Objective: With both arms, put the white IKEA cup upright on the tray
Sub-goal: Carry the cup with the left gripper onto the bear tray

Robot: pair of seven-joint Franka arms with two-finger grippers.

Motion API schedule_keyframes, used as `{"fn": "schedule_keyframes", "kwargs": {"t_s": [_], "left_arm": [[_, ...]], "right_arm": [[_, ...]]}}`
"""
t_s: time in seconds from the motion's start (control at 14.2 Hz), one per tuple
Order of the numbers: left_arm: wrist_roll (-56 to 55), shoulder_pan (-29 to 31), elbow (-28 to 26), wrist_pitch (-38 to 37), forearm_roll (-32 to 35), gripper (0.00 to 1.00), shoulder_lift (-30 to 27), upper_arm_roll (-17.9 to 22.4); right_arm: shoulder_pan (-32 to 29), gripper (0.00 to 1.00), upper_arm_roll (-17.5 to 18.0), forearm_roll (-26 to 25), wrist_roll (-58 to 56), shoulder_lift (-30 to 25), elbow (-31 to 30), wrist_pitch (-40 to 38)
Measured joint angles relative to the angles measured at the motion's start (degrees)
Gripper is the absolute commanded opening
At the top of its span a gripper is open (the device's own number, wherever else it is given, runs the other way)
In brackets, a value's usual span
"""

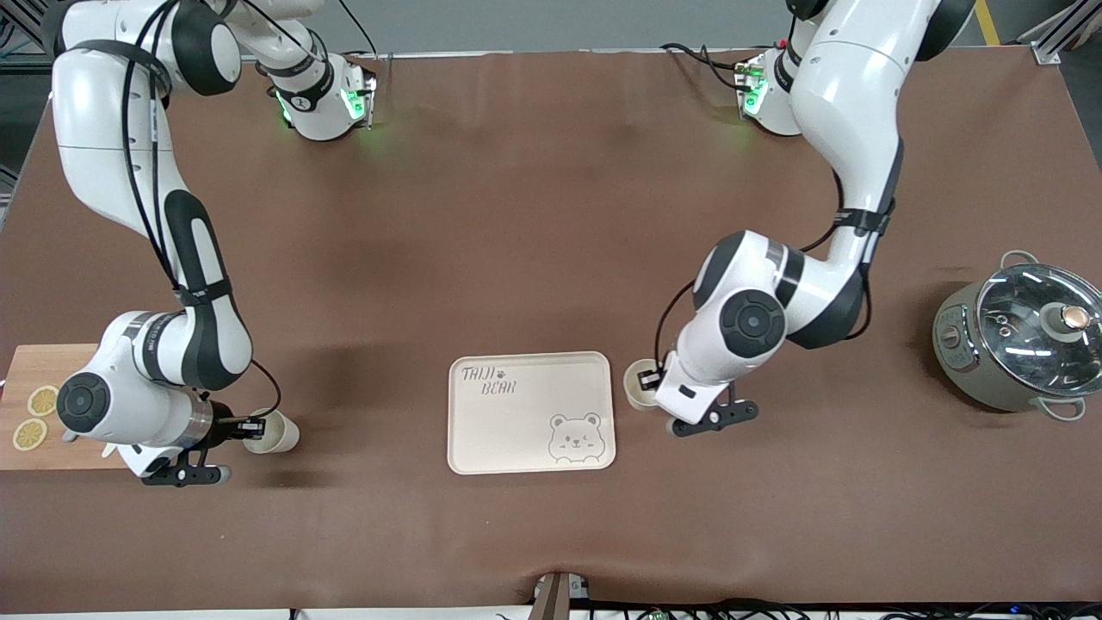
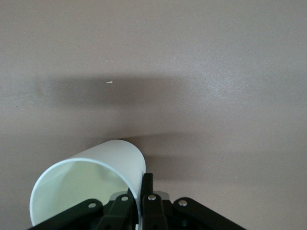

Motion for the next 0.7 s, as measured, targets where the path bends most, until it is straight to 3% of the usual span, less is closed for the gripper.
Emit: {"fn": "schedule_keyframes", "kwargs": {"t_s": [0.35,0.7], "left_arm": [[-4.2,-2.1,-0.1,7.7,-3.2,0.0,4.2,0.1],[-8.7,-5.5,-0.1,11.2,-3.2,0.0,7.6,0.4]], "right_arm": [[1.4,0.0,0.3,2.0,1.5,0.0,0.7,-0.1],[5.9,0.0,1.7,2.3,14.3,-1.4,1.5,-2.8]]}}
